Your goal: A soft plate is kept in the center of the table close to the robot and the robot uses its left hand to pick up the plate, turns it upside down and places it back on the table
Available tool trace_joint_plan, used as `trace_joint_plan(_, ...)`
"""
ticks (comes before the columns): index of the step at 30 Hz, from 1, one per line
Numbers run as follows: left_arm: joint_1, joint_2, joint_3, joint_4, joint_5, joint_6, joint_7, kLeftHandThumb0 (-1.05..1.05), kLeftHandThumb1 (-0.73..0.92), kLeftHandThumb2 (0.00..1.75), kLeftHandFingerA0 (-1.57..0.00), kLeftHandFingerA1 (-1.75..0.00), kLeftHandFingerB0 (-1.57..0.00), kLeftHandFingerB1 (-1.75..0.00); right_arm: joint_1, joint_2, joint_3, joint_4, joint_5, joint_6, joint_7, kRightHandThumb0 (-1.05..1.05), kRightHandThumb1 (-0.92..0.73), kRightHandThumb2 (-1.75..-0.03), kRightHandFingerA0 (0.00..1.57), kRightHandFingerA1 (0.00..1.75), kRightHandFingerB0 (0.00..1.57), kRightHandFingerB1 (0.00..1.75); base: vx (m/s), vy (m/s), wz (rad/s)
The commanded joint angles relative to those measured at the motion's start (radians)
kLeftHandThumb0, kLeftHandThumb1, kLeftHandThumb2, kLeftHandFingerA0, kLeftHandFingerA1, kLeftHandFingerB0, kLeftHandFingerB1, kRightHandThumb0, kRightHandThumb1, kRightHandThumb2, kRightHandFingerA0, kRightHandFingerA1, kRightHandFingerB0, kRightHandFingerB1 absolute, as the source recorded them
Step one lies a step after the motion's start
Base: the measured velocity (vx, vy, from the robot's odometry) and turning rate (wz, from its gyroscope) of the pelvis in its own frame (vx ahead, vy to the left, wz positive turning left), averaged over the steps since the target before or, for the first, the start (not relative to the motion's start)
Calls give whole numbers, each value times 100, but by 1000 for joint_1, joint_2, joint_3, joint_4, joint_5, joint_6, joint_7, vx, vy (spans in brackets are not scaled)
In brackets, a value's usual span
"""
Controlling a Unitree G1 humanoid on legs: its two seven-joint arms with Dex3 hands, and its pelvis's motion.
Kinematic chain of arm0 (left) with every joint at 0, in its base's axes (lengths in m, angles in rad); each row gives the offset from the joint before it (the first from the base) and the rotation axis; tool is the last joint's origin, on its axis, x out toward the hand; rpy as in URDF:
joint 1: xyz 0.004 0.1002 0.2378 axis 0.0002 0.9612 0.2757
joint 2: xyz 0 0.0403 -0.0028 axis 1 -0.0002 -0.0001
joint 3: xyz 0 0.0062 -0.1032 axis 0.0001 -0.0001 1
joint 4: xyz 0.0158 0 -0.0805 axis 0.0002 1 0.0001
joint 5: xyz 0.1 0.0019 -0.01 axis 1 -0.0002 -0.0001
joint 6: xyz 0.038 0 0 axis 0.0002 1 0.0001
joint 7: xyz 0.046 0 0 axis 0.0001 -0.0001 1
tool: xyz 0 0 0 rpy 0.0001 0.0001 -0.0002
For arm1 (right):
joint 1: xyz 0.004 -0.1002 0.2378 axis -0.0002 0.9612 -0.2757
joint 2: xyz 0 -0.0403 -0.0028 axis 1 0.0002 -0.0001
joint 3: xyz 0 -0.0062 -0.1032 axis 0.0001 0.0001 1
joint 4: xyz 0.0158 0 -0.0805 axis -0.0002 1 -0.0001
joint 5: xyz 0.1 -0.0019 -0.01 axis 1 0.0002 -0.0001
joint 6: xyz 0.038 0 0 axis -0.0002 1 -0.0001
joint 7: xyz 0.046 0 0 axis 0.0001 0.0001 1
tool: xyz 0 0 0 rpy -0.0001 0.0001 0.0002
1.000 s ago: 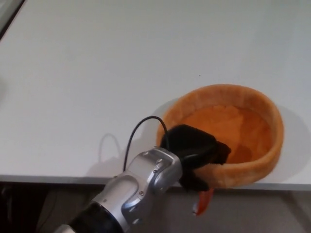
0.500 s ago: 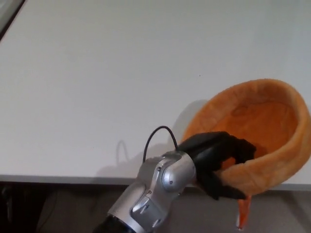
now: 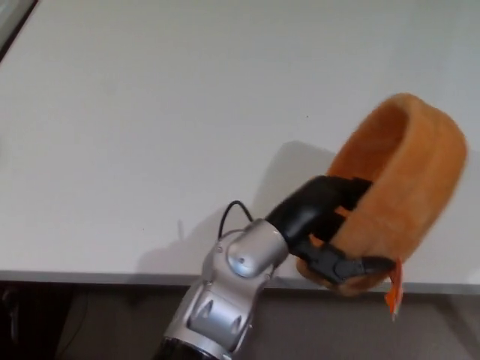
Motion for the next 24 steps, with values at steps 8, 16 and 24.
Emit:
trace_joint_plan(8, 59, -466, 527, -41, -997, 137, 203, -25, 45, 82, -94, -175, -67, -175, 53, -20, 0, -104, -30, 31, -32, -62, -76, -65, 60, 39, 37, 36, 0, 0, 0)
trace_joint_plan(16, 107, -594, 609, -36, -1166, -6, 400, -20, 52, 77, -98, -175, -55, -175, 37, -19, -2, -77, -28, 13, -31, -65, -76, -64, 60, 38, 37, 34, 0, 0, 0)
trace_joint_plan(24, 200, -616, 700, 32, -1253, -115, 519, -22, 63, 64, -94, -175, -29, -175, 24, -22, -2, -54, -37, 15, -36, -64, -74, -64, 64, 40, 38, 35, 0, 0, 0)
